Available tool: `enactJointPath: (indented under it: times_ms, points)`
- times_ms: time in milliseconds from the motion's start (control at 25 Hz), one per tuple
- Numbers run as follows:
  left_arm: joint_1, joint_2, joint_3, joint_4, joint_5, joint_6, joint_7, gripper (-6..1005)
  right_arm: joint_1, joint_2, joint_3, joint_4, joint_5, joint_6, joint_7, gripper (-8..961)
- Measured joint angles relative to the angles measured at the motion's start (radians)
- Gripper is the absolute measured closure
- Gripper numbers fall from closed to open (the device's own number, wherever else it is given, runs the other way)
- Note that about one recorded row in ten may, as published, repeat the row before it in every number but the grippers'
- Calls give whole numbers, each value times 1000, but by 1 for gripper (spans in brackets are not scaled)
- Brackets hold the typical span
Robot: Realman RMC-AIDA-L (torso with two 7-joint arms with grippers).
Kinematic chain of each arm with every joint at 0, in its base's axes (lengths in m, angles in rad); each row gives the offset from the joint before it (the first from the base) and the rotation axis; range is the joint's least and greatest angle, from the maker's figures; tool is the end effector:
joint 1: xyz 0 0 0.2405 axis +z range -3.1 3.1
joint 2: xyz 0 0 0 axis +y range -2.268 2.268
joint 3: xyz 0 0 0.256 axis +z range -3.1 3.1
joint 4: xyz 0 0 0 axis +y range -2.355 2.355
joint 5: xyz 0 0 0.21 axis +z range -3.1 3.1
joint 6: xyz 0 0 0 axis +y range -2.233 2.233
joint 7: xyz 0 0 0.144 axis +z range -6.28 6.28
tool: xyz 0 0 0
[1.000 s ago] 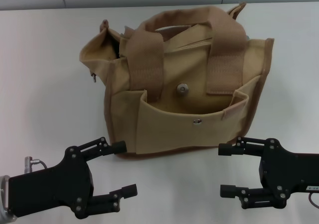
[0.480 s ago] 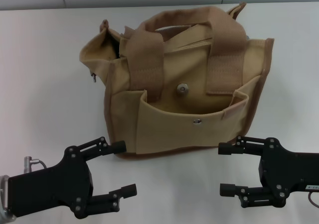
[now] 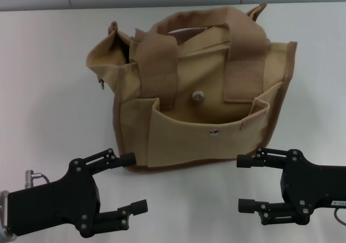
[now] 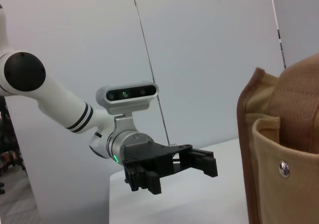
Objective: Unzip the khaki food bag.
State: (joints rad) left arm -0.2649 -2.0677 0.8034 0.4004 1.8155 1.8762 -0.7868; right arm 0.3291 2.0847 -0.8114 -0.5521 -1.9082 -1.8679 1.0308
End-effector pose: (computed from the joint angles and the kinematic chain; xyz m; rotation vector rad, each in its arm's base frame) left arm -0.2946 0.2014 -0.0242 -2.7240 -0.2694 -1.1226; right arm 0.2799 0.2278 -0.0199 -2.8977 0.3705 1.0175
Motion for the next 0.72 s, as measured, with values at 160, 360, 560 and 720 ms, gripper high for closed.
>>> enactJointPath:
  times_ms: [160,360,560,720]
  points:
    - [1,0,1,0,0,1,0,193,0,0,0,0,0,2,0,176]
    - [1,0,2,0,1,1,0,193,0,0,0,2,0,7,0,176]
    - [1,0,2,0,1,1,0,193,1,0,0,9,0,10,-10,176]
    - [3,-2,2,0,0,3,0,193,1,0,0,12,0,12,-12,176]
